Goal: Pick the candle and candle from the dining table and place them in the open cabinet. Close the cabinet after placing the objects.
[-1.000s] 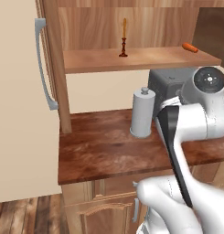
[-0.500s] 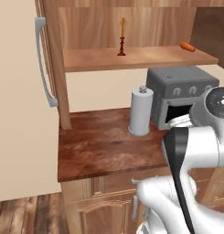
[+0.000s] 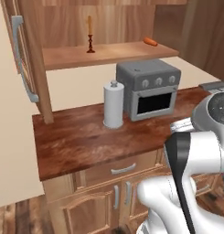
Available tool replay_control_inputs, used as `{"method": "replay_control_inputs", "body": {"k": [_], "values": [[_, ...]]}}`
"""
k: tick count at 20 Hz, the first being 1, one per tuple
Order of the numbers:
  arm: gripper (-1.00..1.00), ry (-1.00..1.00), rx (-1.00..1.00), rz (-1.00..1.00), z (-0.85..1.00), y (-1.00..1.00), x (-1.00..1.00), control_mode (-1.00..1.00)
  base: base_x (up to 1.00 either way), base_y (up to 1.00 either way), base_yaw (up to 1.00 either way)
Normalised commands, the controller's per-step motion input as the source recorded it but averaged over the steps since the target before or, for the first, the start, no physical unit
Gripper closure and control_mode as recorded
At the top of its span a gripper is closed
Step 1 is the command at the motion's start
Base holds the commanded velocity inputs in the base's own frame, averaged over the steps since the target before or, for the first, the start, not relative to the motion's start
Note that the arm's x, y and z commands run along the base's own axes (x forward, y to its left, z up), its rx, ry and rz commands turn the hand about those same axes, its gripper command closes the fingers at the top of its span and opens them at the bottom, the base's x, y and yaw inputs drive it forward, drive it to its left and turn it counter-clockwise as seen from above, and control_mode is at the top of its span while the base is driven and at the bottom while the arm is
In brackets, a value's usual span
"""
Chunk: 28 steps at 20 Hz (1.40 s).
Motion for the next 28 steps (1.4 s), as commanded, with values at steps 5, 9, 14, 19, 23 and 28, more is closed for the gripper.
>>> {"method": "replay_control_inputs", "body": {"k": [5, 9, 14, 19, 23, 28], "values": [[-1.00, 0.00, 0.00, 0.00, 0.00, 0.00, 0.00, 1.00, -0.65, 0.00, -0.50], [-1.00, 0.00, 0.00, 0.00, 0.00, 0.00, 0.00, 1.00, -0.72, 0.00, -0.52], [-1.00, 0.00, 0.00, 0.00, 0.00, 0.00, 0.00, 1.00, -0.38, 0.00, -0.54], [-1.00, 0.00, 0.00, 0.00, 0.00, 0.00, 0.00, 1.00, 0.01, 0.00, -0.54], [-1.00, 0.00, 0.00, 0.00, 0.00, 0.00, 0.00, 1.00, 0.16, 0.00, -0.54], [-1.00, 0.00, 0.00, 0.00, 0.00, 0.00, 0.00, 1.00, 0.24, 0.02, -0.59]]}}
